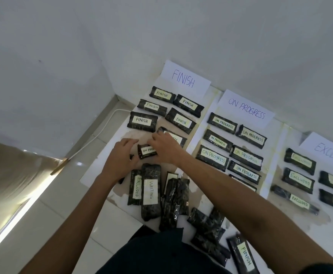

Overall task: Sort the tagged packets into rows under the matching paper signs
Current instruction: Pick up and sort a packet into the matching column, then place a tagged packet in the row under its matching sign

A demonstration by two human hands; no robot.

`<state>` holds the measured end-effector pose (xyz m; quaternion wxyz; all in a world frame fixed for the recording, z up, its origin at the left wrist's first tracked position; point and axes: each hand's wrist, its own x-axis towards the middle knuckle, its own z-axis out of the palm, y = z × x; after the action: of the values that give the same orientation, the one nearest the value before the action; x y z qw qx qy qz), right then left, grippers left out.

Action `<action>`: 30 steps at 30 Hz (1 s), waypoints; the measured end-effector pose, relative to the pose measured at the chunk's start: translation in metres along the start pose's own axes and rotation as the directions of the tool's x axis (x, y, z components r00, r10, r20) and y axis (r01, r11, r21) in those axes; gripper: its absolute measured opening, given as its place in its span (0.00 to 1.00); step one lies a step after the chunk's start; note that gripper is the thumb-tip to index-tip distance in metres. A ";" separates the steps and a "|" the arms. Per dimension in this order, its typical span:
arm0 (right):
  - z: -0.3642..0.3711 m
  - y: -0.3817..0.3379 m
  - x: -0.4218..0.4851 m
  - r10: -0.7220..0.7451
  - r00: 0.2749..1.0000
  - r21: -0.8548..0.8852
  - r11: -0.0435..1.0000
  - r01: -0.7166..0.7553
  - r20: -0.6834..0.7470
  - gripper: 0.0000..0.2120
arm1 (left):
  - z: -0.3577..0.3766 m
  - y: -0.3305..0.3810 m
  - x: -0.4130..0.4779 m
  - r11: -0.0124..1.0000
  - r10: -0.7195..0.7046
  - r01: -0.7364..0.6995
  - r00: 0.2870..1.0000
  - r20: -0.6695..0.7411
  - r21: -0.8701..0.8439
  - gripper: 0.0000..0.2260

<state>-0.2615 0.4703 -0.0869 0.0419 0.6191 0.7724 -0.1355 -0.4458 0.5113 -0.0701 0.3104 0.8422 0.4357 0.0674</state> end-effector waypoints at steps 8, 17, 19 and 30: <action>0.001 0.017 -0.100 0.258 0.943 0.196 0.956 -0.218 -0.208 0.24 | 0.022 0.054 -0.017 0.990 0.140 -0.140 0.989 0.038 -0.007 0.22; 0.054 0.014 -0.232 0.536 0.832 0.309 0.822 -0.478 -0.140 0.22 | 0.084 0.111 -0.045 0.950 0.312 -0.304 0.931 0.191 -0.073 0.20; 0.060 0.015 -0.252 0.586 0.798 0.317 0.790 -0.525 -0.138 0.22 | 0.098 0.119 -0.049 0.947 0.321 -0.312 0.919 0.228 -0.076 0.20; 0.103 0.040 -0.307 0.735 0.663 0.269 0.674 -0.688 -0.143 0.22 | 0.177 0.154 -0.043 0.942 0.311 -0.337 0.865 0.393 -0.004 0.23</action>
<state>-0.1632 0.1614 -0.1206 -0.0616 0.8848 0.4496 -0.1060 -0.2976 0.3299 -0.1147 0.3474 0.9094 0.2197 -0.0637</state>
